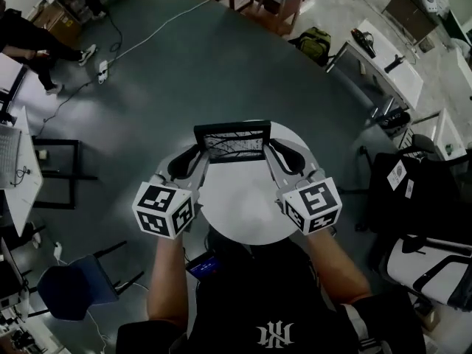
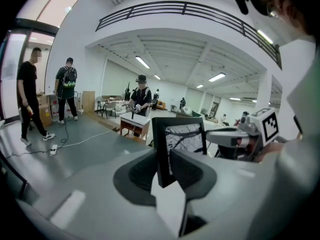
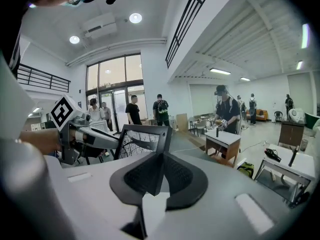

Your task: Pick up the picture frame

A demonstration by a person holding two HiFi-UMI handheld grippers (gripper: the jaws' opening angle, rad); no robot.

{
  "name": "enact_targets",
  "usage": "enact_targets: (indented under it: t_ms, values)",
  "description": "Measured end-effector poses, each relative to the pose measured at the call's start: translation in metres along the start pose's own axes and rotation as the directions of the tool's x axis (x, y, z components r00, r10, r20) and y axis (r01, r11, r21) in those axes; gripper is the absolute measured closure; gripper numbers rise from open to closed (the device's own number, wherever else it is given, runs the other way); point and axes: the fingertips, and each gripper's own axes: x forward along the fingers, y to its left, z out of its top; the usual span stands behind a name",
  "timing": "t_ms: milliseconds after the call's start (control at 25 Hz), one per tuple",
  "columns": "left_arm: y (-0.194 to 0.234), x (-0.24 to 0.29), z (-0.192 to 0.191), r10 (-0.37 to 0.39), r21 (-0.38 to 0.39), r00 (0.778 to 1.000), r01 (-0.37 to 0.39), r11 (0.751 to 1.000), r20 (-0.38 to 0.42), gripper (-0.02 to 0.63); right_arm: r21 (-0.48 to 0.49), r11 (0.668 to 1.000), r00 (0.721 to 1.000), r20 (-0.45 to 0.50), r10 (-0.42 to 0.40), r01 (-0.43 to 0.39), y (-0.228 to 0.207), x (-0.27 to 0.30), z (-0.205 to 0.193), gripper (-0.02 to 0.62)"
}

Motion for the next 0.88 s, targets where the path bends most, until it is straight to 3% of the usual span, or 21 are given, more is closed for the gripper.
enact_targets:
  t_ms: [400, 880]
  values:
    - [-0.041, -0.038, 0.099, 0.014, 0.073, 0.985, -0.027, 0.997, 0.172, 0.526, -0.071, 0.997, 0.984, 0.181, -0.007, 0.021, -0.009, -0.054, 0.106, 0.558]
    - [-0.107, -0.087, 0.171, 0.017, 0.158, 0.938, -0.076, 0.984, 0.345, 0.531, -0.146, 0.989, 0.928, 0.371, 0.019, 0.038, -0.011, -0.135, 0.185, 0.563]
